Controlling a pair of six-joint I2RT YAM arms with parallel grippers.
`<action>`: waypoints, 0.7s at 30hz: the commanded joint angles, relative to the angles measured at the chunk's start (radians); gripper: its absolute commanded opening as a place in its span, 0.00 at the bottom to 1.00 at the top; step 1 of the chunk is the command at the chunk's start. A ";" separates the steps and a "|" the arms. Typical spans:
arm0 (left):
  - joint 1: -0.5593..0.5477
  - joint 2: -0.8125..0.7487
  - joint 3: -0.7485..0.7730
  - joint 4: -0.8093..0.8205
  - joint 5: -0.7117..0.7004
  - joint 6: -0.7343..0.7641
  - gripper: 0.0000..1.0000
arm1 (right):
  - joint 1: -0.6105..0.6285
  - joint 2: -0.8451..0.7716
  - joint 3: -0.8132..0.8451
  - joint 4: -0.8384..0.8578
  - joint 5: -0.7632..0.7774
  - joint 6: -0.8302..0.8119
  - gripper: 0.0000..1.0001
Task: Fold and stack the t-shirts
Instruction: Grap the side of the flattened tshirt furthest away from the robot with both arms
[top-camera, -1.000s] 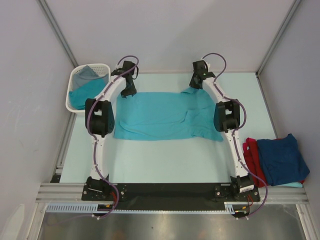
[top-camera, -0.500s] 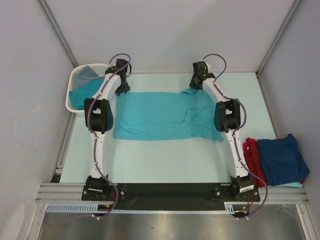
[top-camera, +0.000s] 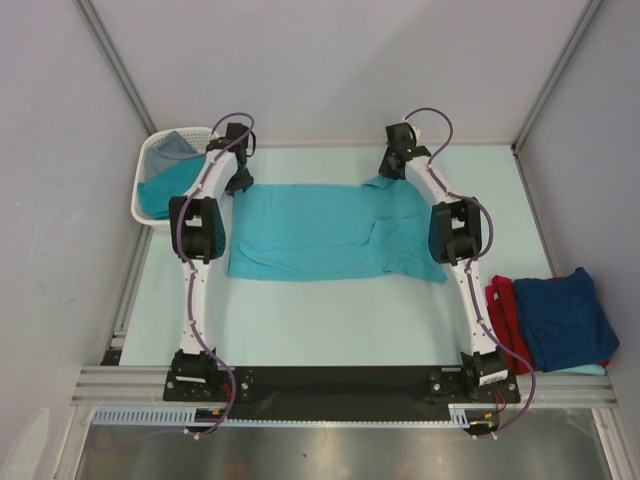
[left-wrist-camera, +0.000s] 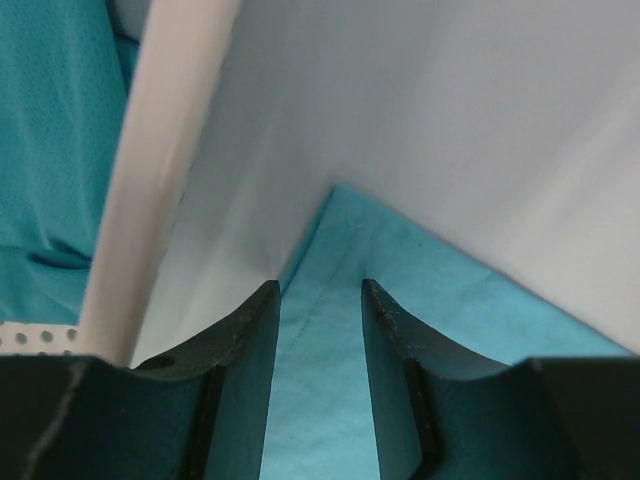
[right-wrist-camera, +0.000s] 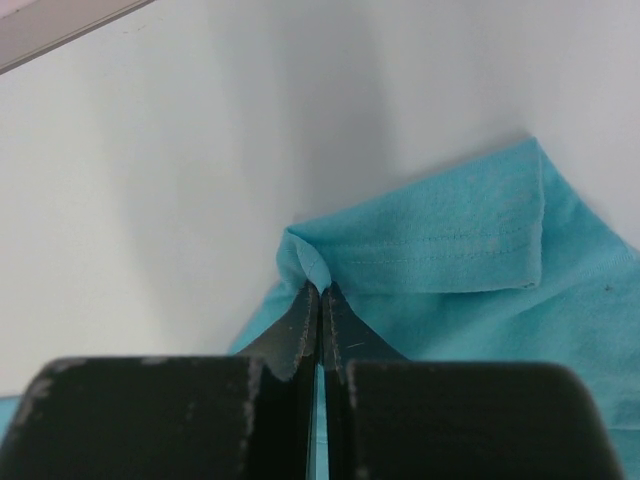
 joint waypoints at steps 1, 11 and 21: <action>0.025 0.017 0.056 -0.007 -0.001 -0.009 0.44 | 0.000 -0.087 -0.013 0.013 -0.020 -0.007 0.00; 0.028 0.023 0.089 0.039 0.057 0.014 0.45 | 0.005 -0.093 -0.033 0.019 -0.030 -0.010 0.00; 0.043 0.063 0.113 0.072 0.157 0.020 0.49 | 0.014 -0.102 -0.037 0.019 -0.025 -0.015 0.00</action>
